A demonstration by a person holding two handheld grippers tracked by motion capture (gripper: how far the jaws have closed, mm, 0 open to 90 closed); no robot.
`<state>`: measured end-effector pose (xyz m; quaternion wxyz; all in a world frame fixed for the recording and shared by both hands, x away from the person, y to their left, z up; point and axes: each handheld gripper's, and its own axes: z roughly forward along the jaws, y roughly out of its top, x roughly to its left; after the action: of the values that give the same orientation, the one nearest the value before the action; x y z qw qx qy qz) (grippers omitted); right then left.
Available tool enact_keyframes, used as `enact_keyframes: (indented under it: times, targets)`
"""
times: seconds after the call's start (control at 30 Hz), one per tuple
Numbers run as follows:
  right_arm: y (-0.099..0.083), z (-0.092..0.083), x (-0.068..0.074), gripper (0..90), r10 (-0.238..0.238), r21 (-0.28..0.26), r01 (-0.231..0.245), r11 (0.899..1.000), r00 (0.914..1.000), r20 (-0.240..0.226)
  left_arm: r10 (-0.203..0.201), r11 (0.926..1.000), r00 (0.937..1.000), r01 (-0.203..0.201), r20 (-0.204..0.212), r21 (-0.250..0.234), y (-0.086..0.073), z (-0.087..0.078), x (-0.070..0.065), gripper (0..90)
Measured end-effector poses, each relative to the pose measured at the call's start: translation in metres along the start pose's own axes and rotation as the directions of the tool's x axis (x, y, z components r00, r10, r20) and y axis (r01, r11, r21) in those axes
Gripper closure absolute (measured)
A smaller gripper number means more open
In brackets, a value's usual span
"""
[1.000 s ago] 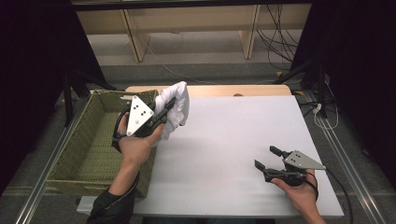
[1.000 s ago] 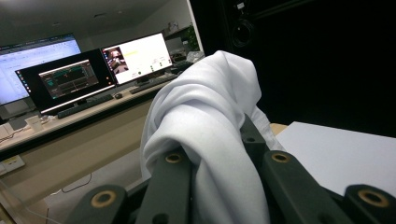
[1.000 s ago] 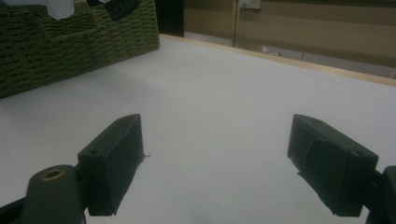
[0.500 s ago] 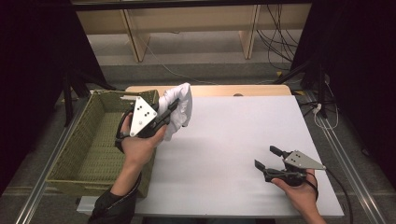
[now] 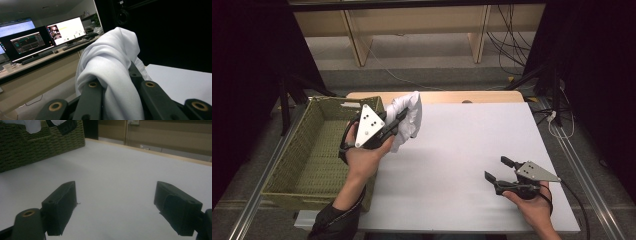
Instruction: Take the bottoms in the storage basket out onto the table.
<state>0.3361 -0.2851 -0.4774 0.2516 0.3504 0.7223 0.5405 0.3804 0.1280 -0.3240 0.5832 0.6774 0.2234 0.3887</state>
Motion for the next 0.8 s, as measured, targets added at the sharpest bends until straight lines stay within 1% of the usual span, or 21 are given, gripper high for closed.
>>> enact_keyframes:
  times: [0.8]
  targets:
    - [0.0004,-0.0006,0.0001,19.2,0.002,-0.003,-0.002,1.0,1.0,0.001,-0.002,1.0,0.9994,0.002,0.035,0.003,-0.0013,0.0072,-0.0101,77.7]
